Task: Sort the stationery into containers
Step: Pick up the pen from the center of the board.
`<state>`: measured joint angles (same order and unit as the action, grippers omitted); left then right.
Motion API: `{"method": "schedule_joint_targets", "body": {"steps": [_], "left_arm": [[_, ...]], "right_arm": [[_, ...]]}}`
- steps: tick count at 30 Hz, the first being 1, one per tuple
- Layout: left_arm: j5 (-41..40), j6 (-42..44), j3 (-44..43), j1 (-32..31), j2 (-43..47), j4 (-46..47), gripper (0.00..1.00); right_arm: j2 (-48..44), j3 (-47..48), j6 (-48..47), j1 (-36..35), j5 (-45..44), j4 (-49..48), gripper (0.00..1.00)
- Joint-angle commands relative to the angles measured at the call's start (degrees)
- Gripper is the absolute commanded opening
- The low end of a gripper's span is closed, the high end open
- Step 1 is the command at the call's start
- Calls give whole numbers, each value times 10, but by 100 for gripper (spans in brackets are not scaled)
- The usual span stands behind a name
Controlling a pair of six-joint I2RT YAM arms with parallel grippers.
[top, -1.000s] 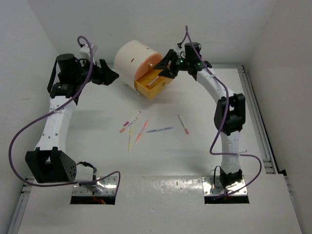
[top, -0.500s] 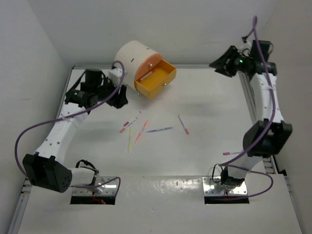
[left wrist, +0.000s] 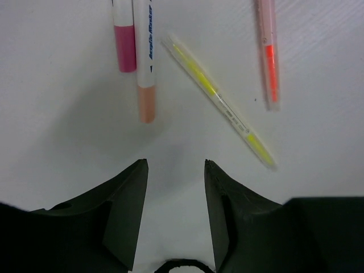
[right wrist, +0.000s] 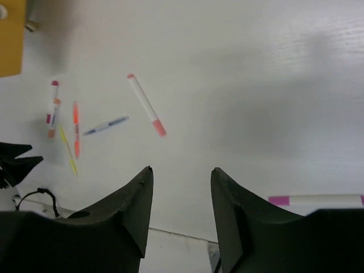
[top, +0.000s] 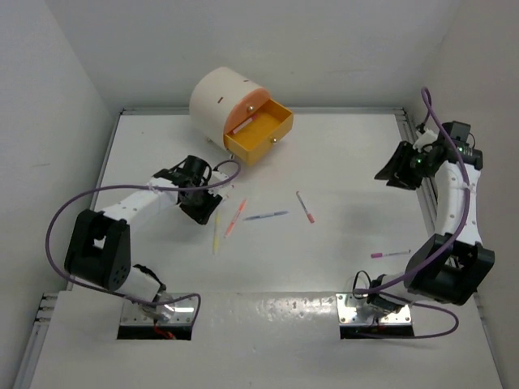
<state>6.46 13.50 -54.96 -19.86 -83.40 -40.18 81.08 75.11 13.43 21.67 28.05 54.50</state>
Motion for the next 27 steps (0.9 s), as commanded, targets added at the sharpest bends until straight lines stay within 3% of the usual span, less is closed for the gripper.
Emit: {"method": "schedule_joint_targets", "body": {"steps": [1, 18, 27], "left_arm": [[-23, 8, -32, -7, -27, 38, 50], [-13, 34, -82, 12, -174, 89, 45], [4, 43, -77, 22, -196, 79, 38]], "right_arm": [[-40, -23, -49, 21, -19, 18, 45], [-43, -35, -81, 40, -10, 47, 45], [-25, -11, -79, 40, -6, 51, 44]]}}
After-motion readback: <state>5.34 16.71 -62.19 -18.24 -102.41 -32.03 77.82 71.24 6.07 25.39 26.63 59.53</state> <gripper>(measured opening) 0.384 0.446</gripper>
